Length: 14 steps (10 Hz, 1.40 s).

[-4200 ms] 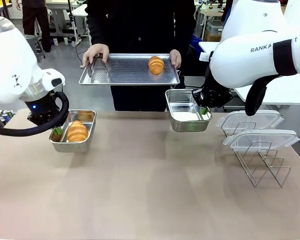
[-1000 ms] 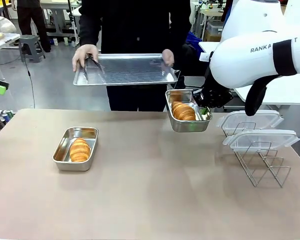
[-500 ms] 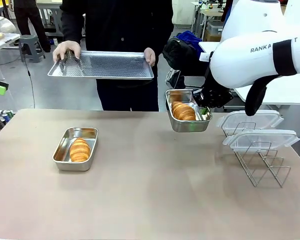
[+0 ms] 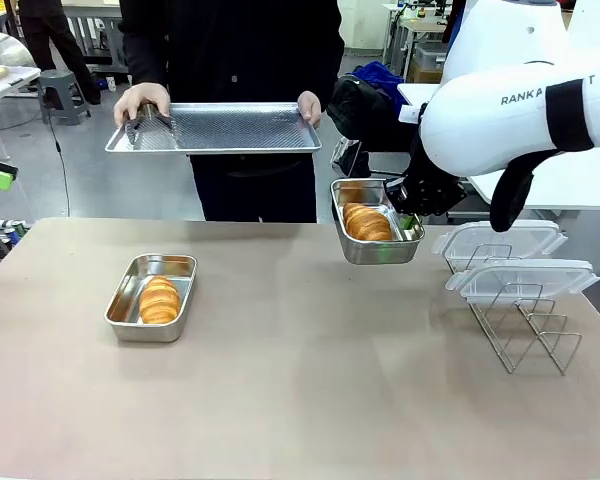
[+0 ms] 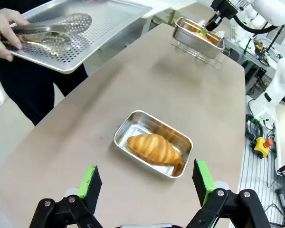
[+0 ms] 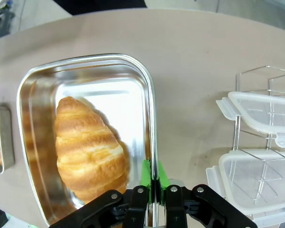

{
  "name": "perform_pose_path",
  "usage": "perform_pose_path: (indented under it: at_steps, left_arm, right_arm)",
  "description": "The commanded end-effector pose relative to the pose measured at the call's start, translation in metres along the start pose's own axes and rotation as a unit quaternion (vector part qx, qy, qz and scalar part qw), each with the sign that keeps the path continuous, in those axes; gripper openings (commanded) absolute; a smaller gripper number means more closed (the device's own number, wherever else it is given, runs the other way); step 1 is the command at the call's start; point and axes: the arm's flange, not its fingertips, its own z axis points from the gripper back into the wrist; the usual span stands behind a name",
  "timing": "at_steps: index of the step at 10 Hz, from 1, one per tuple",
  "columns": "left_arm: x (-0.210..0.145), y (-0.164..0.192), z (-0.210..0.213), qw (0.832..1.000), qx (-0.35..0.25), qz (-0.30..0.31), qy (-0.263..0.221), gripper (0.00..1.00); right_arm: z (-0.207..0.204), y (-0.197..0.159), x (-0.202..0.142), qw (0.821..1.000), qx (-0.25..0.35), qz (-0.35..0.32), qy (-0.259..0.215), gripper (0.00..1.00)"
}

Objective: Place the bread in airtight containers.
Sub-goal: Once an object is inside an Airtight Container , place the container in the center of the table.

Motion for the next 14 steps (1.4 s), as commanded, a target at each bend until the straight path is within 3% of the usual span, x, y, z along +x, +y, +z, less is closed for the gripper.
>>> perform_pose_path:
  at_steps: [1,3,5,14]
  left_arm:
    - [0.0,0.0,0.001,1.0,-0.003,-0.005,-0.003,1.0]
    - [0.0,0.0,0.001,1.0,-0.003,-0.005,-0.003,1.0]
    - [0.0,0.0,0.001,1.0,-0.003,-0.005,-0.003,1.0]
    - [0.0,0.0,0.001,1.0,-0.003,-0.005,-0.003,1.0]
  right_arm:
    - [0.004,0.0,0.001,1.0,0.002,-0.002,-0.003,0.0]
    - [0.0,0.0,0.0,1.0,0.0,0.0,0.0,0.05]
    - [-0.027,0.005,0.0,0.999,-0.043,-0.025,0.016,0.05]
    - [-0.122,0.004,-0.051,0.999,-0.026,-0.042,0.009,0.05]
